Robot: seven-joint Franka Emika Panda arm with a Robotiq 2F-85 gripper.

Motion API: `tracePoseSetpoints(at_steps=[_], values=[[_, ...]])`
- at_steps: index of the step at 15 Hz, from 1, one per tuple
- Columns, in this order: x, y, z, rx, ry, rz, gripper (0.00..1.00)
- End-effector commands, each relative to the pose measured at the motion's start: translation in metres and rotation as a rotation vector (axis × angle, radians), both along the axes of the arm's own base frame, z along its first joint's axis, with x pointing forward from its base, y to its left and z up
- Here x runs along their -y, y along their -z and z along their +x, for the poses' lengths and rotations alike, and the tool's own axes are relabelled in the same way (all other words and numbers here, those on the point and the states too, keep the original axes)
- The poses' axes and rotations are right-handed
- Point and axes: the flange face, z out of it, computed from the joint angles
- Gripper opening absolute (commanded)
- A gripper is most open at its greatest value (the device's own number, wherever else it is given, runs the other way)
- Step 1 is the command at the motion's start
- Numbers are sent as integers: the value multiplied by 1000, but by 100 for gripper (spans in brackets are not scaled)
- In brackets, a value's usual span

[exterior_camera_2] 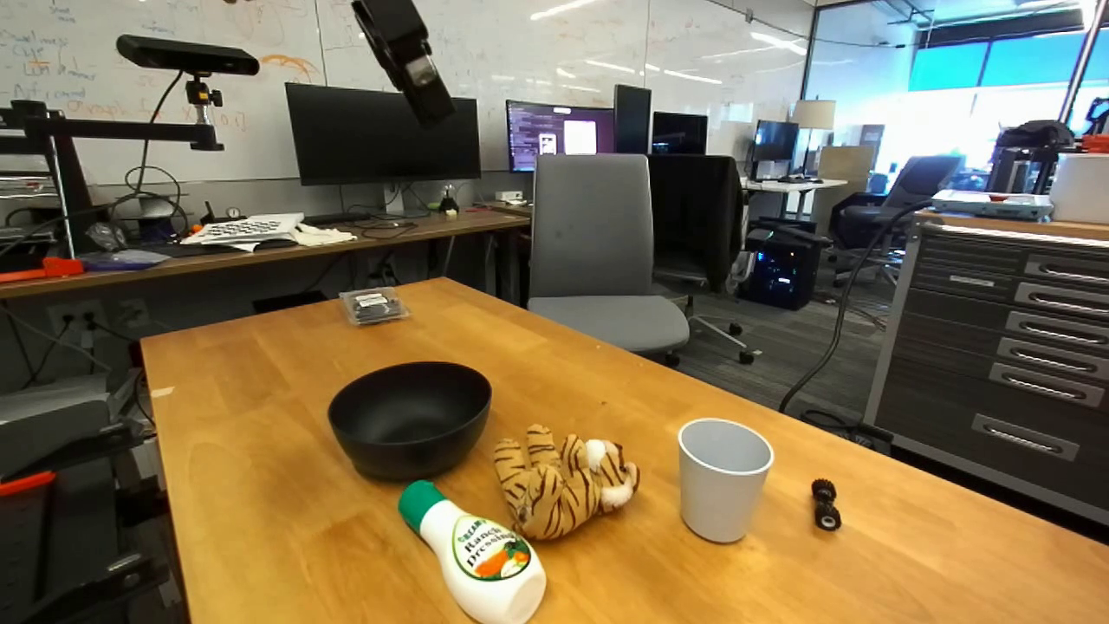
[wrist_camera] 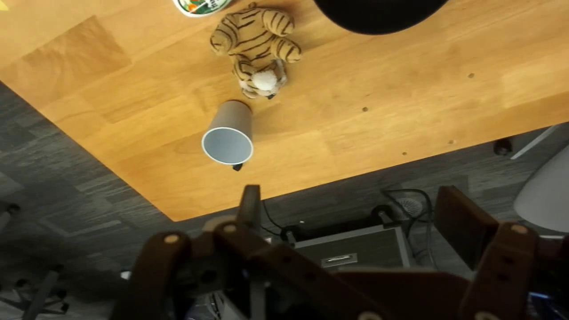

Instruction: Put the tiger plush toy in the black bowl

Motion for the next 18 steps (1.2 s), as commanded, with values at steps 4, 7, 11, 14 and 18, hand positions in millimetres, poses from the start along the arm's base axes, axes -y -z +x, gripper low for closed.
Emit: tracePoseSetpoints(at_steps=[4,7,11,14,18], values=[[43,23,57,-83,126,-46,100],[48,46,68,-143,96,-1,100],[58,72,72,-167,103,20,100],[70,94,68,-154,127,28,100],[91,125,62,-176,146,34,100]])
